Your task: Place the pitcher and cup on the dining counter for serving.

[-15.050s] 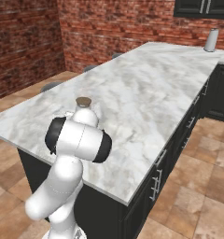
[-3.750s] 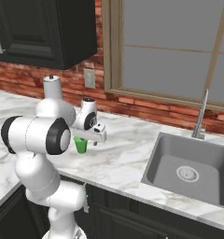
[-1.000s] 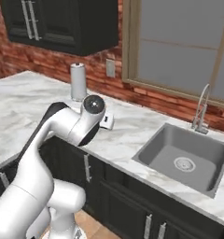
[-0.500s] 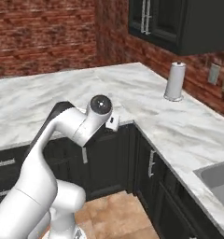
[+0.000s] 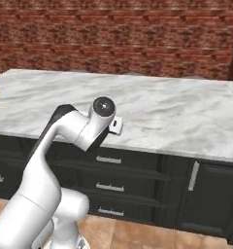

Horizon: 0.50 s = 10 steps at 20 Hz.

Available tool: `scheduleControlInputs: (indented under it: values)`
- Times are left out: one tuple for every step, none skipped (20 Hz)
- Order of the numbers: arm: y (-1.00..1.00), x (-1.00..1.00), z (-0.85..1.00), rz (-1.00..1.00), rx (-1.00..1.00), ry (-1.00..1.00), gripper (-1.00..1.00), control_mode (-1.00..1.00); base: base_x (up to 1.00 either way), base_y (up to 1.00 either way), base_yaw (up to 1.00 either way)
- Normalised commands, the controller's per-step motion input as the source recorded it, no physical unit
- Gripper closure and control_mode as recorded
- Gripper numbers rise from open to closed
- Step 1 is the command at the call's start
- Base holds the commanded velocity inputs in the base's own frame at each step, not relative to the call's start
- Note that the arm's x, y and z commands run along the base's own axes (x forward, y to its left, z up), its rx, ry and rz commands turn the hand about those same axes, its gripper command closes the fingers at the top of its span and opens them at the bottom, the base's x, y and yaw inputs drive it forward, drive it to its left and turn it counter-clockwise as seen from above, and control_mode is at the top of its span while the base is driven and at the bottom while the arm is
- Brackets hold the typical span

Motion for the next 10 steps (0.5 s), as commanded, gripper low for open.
scheduleControlInputs:
  values:
    - [0.00, 0.00, 0.00, 0.00, 0.00, 0.00, 1.00, 1.00, -0.14, 1.00, 0.61]
    - [0.00, 0.00, 0.00, 0.00, 0.00, 0.00, 1.00, 1.00, -0.09, 1.00, 0.59]
    - [0.00, 0.00, 0.00, 0.00, 0.00, 0.00, 1.00, 1.00, -0.06, 1.00, 0.55]
    - [0.00, 0.00, 0.00, 0.00, 0.00, 0.00, 1.00, 1.00, -0.10, 1.00, 0.53]
    - [0.00, 0.00, 0.00, 0.00, 0.00, 0.00, 1.00, 1.00, -0.09, 1.00, 0.49]
    - [0.00, 0.00, 0.00, 0.00, 0.00, 0.00, 1.00, 1.00, -0.09, 1.00, 0.46]
    - [0.00, 0.00, 0.00, 0.00, 0.00, 0.00, 1.00, 1.00, -0.01, 1.00, 0.42]
    - [0.00, 0.00, 0.00, 0.00, 0.00, 0.00, 1.00, 1.00, 0.00, 1.00, 0.35]
    - [0.00, 0.00, 0.00, 0.00, 0.00, 0.00, 1.00, 1.00, 0.00, 1.00, 0.32]
    - [0.00, 0.00, 0.00, 0.00, 0.00, 0.00, 1.00, 1.00, 0.00, 1.00, 0.29]
